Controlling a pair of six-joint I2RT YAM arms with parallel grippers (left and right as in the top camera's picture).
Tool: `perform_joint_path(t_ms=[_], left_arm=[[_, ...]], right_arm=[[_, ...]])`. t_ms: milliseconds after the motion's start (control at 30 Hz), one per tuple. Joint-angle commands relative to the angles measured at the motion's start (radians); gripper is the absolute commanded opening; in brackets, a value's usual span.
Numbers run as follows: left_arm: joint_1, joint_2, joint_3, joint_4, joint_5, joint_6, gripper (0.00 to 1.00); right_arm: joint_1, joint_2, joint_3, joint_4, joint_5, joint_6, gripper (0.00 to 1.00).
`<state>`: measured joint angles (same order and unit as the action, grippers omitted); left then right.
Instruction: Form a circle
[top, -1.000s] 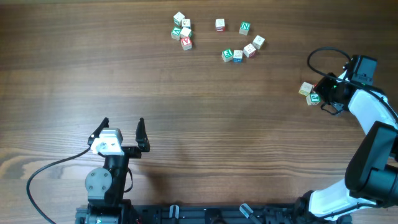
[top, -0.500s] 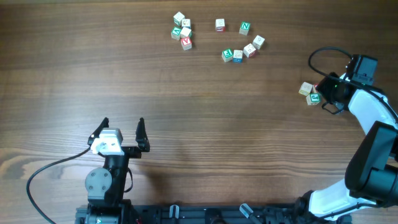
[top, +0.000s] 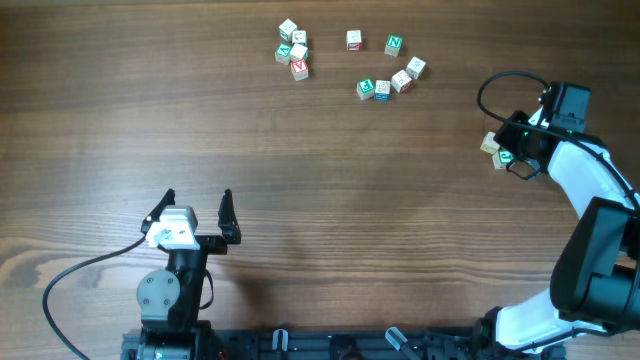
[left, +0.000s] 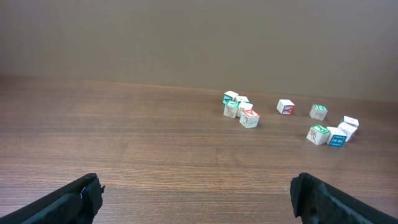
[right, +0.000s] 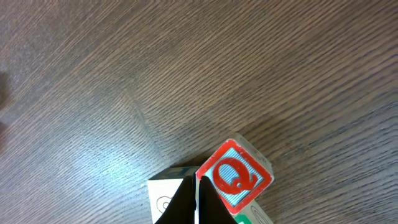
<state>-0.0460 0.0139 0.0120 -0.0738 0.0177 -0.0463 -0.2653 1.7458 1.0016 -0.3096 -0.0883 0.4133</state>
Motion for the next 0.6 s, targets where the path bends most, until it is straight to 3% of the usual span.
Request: perform_joint_path(t_ms=[0, 567], left_arm=[[-0.005, -0.008, -0.006, -0.001, 0.016, -0.006, 1.0], [-0.005, -0.008, -0.006, -0.001, 0.016, -0.006, 1.0]], right_arm=[[-0.001, -0.001, 0.019, 0.006, 0.029, -0.008, 0.05], [-0.003, 0.031, 0.019, -0.021, 0.099, 0.032, 0.05]])
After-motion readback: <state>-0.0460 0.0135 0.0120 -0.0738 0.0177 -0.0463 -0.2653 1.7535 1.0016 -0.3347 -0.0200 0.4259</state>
